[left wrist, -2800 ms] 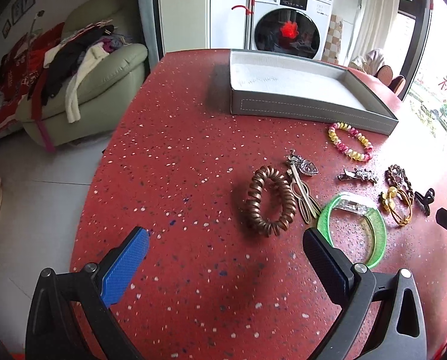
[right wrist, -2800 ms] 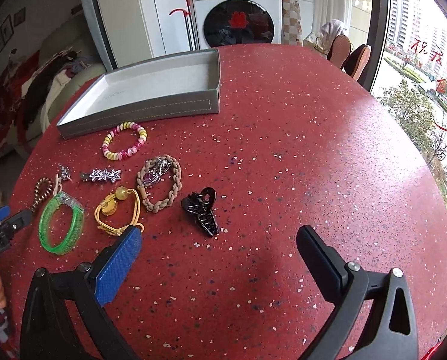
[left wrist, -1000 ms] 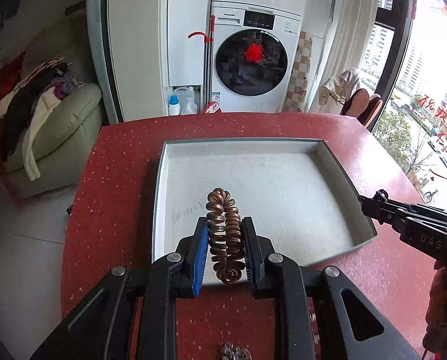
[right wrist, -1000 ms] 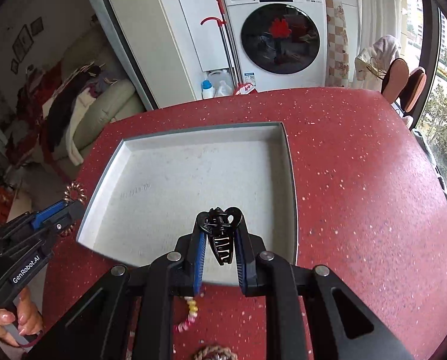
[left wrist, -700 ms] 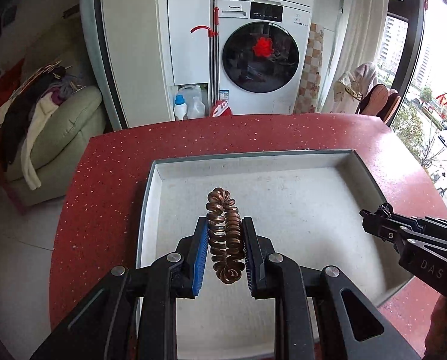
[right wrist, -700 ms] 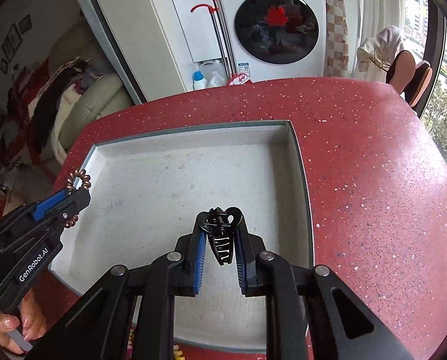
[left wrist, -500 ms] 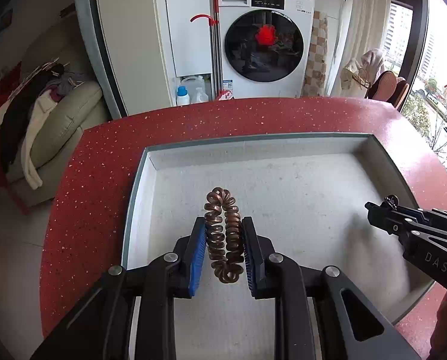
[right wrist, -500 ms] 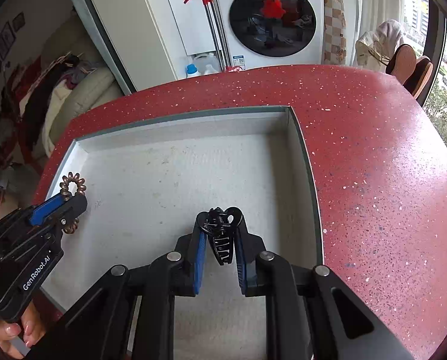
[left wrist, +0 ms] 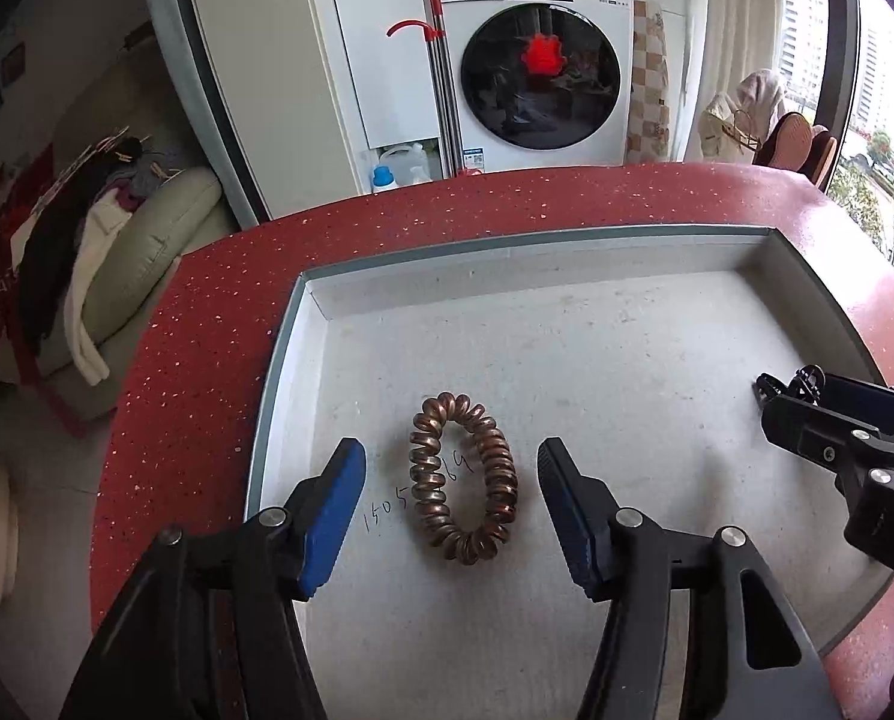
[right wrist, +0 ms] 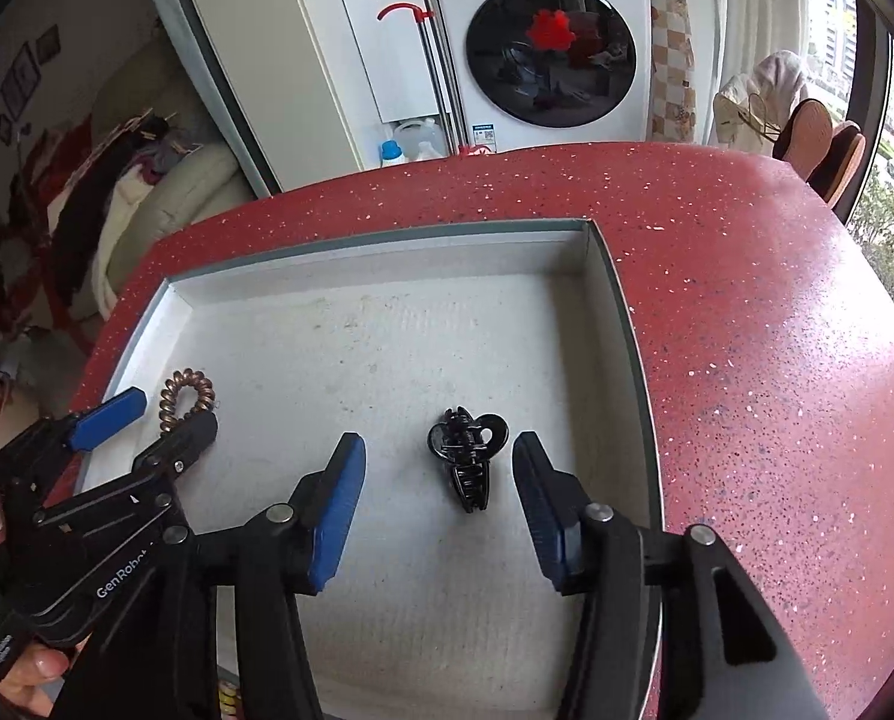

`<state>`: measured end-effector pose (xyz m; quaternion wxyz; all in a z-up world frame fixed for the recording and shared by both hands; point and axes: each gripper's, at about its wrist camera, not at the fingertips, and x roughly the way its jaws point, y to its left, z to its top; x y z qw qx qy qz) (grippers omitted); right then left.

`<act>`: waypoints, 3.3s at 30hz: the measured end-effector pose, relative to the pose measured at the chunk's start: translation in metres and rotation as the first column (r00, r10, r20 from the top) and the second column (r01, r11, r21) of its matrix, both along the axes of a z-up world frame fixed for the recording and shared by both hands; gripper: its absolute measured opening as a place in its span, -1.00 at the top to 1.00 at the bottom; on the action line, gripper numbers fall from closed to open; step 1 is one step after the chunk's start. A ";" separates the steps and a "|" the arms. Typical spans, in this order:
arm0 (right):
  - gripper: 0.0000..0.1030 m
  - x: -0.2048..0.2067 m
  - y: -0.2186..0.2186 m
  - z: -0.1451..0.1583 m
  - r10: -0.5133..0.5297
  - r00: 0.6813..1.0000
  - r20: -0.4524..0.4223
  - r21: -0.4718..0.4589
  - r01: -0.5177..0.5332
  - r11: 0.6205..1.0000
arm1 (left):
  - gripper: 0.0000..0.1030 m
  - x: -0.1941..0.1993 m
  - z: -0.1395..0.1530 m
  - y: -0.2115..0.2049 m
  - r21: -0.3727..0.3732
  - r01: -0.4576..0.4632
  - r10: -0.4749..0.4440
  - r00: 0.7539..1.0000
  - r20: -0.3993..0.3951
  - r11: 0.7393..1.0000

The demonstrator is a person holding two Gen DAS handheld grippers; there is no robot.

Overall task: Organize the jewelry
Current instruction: 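Carry both items into the grey tray and open both tools to release, then move both tools back toward the remaining jewelry on the table, then grasp the green bangle with the left tool while the right tool grasps the yellow cord bracelet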

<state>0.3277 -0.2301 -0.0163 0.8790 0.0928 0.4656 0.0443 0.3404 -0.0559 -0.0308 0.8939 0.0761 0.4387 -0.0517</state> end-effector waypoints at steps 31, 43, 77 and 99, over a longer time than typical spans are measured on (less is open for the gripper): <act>-0.75 -0.102 -0.015 0.054 -0.057 0.979 0.194 0.115 0.035 0.993 | -1.00 -0.085 0.049 0.039 -0.142 0.020 -0.014 0.999 0.041 0.990; -0.75 -0.155 0.000 0.042 0.028 0.997 0.076 0.071 -0.033 0.997 | -1.00 -0.144 0.031 0.063 -0.112 0.005 -0.005 1.000 -0.002 0.994; 0.12 -0.237 0.044 -0.020 0.018 0.998 -0.060 -0.139 -0.026 0.990 | -0.88 -0.236 -0.019 0.044 -0.095 -0.079 0.069 0.992 -0.106 0.992; 0.94 -0.248 0.021 0.005 0.020 1.000 0.017 -0.032 -0.019 0.999 | 0.49 -0.254 0.005 0.043 -0.163 0.048 -0.053 0.998 -0.024 0.985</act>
